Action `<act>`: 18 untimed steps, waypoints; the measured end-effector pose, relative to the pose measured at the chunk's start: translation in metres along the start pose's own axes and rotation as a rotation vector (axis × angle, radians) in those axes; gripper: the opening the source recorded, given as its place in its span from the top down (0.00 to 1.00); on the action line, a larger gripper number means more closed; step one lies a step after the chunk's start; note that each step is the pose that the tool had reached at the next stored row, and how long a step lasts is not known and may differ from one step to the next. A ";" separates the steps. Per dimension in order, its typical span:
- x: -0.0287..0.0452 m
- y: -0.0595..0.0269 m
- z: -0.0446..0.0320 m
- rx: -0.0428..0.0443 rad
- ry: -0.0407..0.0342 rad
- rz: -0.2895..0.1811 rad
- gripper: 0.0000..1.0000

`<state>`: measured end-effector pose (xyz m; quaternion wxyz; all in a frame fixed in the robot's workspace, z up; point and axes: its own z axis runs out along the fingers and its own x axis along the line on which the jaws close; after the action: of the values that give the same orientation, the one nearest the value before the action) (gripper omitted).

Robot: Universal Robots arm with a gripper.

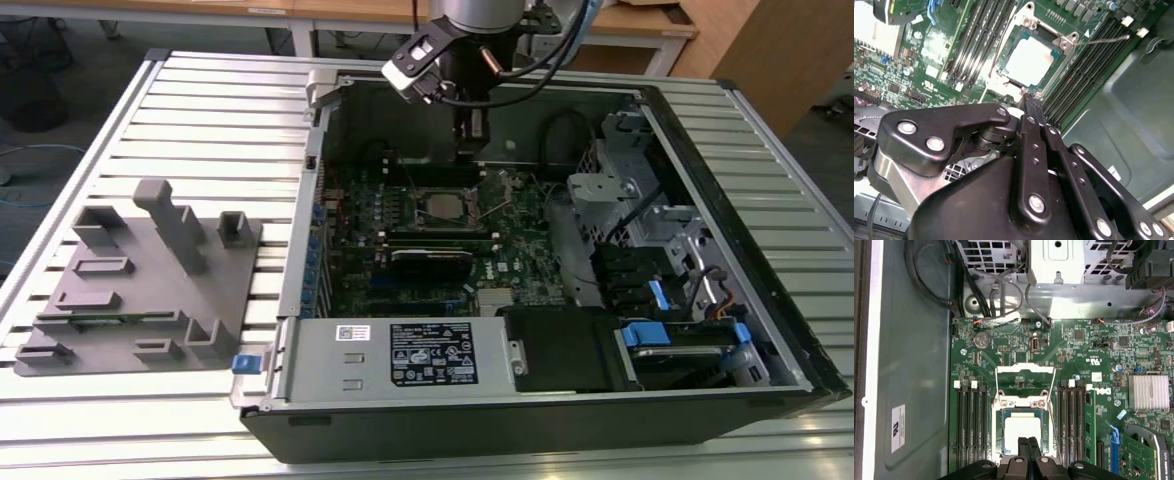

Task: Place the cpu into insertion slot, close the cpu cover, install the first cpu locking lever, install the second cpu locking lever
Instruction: 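Close the cpu cover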

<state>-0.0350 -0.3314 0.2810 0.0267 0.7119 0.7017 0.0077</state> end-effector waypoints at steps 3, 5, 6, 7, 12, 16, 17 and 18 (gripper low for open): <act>0.0001 0.0050 0.0004 0.0000 0.0001 0.000 0.89; 0.0001 0.0083 0.0007 0.0000 0.0000 0.000 0.89; 0.0001 0.0100 0.0008 0.0000 0.0000 0.000 0.89; 0.0002 0.0115 0.0009 0.0000 0.0000 0.000 0.89; 0.0003 0.0192 0.0016 0.0000 0.0000 0.000 0.89; 0.0004 0.0259 0.0022 0.0000 0.0000 0.000 0.89; 0.0004 0.0275 0.0024 0.0000 0.0000 0.000 0.89; 0.0005 0.0291 0.0025 0.0000 0.0000 0.000 0.89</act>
<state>-0.0058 -0.3315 0.2799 0.0267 0.7119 0.7017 0.0077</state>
